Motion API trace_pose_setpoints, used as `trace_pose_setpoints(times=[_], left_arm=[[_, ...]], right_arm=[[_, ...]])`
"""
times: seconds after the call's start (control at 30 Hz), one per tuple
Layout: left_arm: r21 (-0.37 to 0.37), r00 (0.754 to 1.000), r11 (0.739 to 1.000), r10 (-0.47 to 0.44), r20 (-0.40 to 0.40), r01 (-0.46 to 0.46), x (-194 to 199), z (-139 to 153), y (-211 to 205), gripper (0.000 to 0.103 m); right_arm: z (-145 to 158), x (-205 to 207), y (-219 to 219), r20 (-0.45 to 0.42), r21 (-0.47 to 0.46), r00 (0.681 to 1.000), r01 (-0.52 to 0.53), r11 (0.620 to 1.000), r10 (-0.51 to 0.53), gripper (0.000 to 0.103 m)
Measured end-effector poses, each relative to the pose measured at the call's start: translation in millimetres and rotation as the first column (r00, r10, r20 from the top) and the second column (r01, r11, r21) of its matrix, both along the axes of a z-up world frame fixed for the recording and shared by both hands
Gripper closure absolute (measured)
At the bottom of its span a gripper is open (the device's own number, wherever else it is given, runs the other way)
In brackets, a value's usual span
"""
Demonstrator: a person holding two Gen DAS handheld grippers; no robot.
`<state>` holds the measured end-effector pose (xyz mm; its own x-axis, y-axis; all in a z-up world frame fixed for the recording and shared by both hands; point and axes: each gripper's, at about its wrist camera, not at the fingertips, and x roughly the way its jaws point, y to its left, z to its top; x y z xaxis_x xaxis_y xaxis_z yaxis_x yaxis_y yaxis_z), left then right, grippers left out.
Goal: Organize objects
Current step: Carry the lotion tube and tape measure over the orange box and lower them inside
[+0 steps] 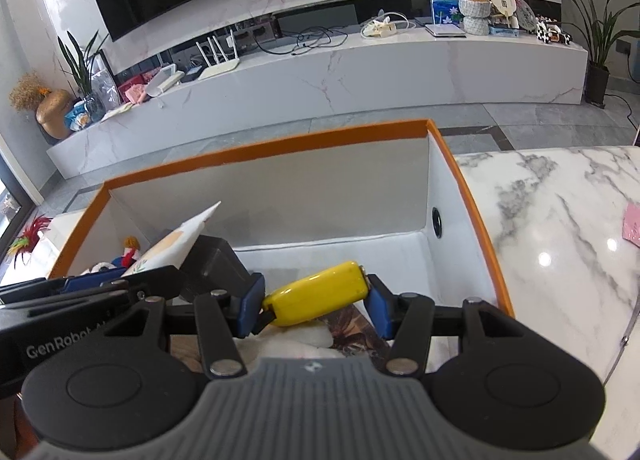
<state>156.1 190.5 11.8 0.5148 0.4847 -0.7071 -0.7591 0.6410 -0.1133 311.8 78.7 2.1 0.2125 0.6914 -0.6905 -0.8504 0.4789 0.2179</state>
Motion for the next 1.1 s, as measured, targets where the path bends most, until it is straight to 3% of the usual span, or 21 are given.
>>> trace_pose_setpoints(times=[0.43,0.7,1.1], left_arm=[[0.014,0.997,1.000,0.019,-0.079,-0.018,4,-4,-1,0.051],[0.028,0.993,0.999,0.017,-0.120,-0.014,10,-10,-3,0.050],[0.011,0.992,0.999,0.033,-0.118,-0.032,8,-13,1,0.049]], right_arm=[[-4,-10,13,0.157,-0.169,0.986,-0.036,0.985,0.063,0.047],[-6,-10,14,0.159,-0.188,0.985,-0.039,0.981,0.070,0.047],[-6,-14,14,0.174,-0.182,0.983,-0.032,0.983,0.064,0.045]])
